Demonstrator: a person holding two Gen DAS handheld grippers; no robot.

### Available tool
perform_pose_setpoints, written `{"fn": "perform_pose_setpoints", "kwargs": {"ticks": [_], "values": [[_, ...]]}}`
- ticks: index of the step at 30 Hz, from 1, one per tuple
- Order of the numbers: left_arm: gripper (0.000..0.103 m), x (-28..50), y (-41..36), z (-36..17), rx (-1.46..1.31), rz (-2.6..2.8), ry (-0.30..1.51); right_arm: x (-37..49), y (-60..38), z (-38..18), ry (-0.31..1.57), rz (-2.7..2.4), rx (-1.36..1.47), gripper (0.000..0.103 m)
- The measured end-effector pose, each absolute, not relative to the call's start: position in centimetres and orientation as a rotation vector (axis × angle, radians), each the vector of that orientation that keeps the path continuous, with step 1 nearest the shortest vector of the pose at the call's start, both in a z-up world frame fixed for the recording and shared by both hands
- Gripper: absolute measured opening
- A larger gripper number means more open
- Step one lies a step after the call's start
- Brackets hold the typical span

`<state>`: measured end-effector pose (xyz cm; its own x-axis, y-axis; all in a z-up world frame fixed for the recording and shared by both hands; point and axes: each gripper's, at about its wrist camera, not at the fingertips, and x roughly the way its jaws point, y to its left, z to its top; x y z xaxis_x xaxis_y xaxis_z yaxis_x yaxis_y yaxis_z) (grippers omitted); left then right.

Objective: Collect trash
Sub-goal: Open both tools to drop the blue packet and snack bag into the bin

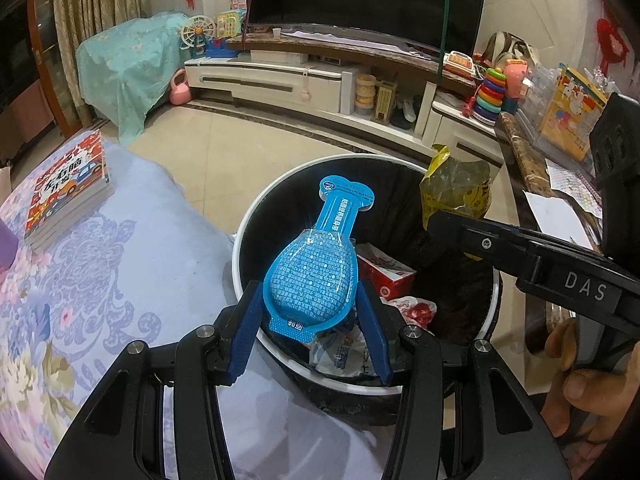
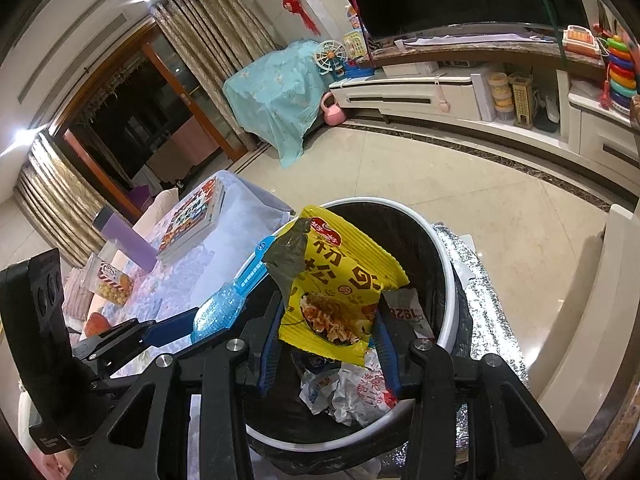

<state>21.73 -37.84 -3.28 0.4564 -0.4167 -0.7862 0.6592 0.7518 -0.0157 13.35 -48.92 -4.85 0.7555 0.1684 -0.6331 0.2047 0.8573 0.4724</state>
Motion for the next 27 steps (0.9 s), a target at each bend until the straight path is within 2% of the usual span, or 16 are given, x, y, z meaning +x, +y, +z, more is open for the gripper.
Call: {"fn": "perform_pose_setpoints", "kwargs": {"ticks": [27], "values": [[0.047, 22.2, -38.45, -4.02, 0.326, -0.677, 0.9, 13.25, -49.29, -5.23, 0.736, -0.018, 0.577, 0.044]]}}
